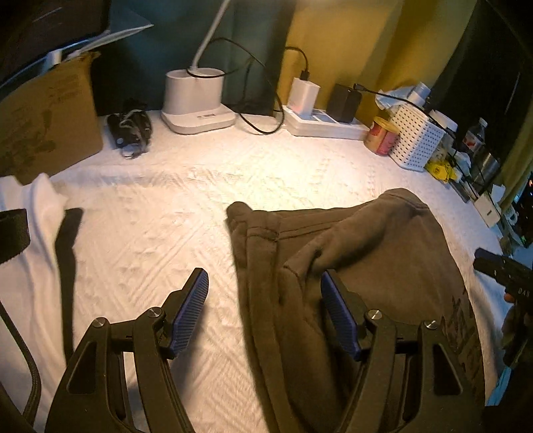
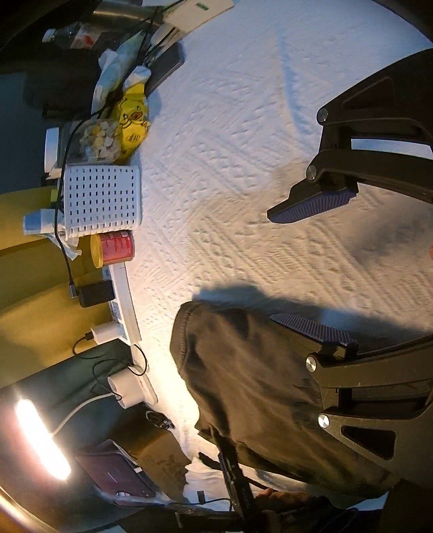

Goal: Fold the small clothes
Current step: 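Close the left tool on the shirt end while the right tool grasps beside it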

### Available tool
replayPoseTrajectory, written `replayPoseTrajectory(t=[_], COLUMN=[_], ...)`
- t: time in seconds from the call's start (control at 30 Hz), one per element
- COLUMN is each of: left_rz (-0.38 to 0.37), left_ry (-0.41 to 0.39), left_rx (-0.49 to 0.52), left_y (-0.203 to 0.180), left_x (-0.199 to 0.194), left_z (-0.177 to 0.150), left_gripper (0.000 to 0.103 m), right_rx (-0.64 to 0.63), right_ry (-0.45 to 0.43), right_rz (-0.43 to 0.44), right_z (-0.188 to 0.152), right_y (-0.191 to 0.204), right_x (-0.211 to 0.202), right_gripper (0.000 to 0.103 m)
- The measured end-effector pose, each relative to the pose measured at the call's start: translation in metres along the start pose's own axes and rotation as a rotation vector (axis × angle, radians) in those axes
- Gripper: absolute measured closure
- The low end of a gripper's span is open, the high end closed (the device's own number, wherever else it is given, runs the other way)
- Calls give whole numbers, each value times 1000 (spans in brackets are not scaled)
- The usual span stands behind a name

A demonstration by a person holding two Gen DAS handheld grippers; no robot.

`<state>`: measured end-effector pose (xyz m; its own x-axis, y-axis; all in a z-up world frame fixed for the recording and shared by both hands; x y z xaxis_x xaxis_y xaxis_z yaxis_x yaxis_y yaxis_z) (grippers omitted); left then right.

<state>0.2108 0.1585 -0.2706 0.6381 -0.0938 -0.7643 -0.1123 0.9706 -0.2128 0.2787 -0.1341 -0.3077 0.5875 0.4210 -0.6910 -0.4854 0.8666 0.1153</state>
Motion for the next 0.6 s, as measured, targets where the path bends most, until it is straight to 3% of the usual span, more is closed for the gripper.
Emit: replayPoseTrajectory(t=[0.1, 0.2, 0.6], left_rz=[-21, -32, -75], left_ry=[36, 25, 32], left_rx=[20, 41, 72], left_y=[-6, -13, -36], left_x=[14, 17, 29], left_z=[-3, -1, 6], left_gripper=[32, 20, 20], right_rx=[4, 3, 3], right_ry=[1, 3, 1], right_rz=[10, 22, 88], right_z=[7, 13, 32], right_y=[2, 6, 12], right_x=[8, 16, 45], right_gripper=[43, 43, 43])
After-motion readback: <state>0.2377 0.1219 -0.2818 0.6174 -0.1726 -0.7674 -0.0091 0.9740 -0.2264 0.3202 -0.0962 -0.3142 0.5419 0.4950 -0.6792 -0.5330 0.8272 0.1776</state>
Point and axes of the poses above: each gripper's, at about its wrist camera, not at the fingertips, and x roughly the way its jaws point, y to its left, z to its top, the point moved 8 cm from there along x, roughly the way its jaws point
